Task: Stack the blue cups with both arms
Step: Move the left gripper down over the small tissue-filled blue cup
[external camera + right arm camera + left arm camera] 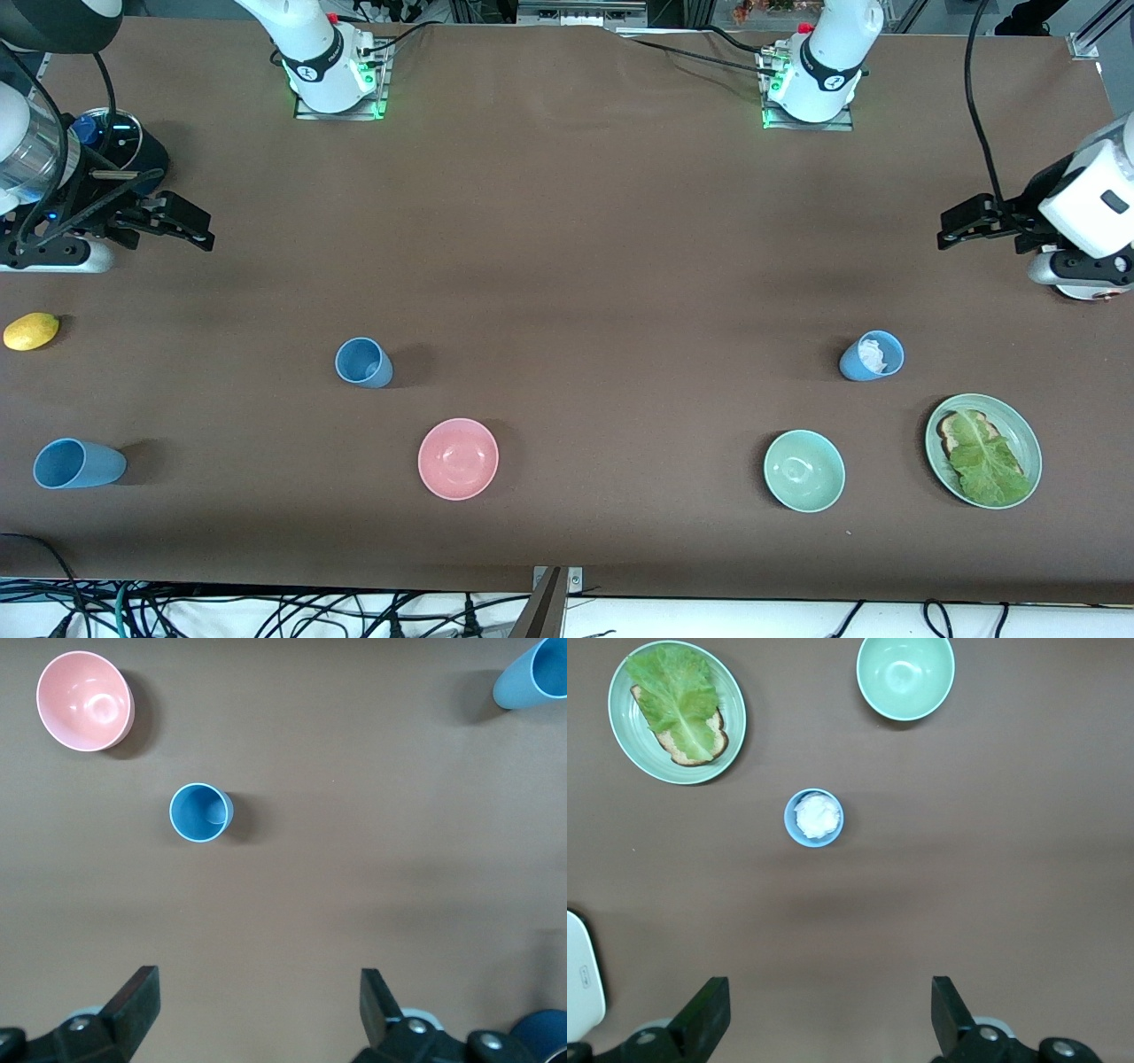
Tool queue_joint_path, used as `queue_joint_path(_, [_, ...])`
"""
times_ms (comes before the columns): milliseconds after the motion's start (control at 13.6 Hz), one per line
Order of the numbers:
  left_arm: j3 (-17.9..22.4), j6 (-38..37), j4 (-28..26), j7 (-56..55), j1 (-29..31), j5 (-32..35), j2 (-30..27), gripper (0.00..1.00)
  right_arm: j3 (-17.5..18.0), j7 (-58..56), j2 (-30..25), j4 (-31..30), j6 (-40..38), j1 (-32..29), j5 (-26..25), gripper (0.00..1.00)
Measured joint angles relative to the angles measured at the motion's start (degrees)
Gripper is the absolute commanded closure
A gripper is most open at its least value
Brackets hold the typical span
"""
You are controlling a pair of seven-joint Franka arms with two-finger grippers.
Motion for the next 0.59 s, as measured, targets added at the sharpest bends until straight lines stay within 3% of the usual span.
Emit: queue_joint_path(589, [0.5, 5.3, -4.6, 2.2, 0.7, 0.0, 2.8, 0.0, 0.0, 0.0, 0.0, 0.0, 0.0, 0.0, 0.0, 0.0])
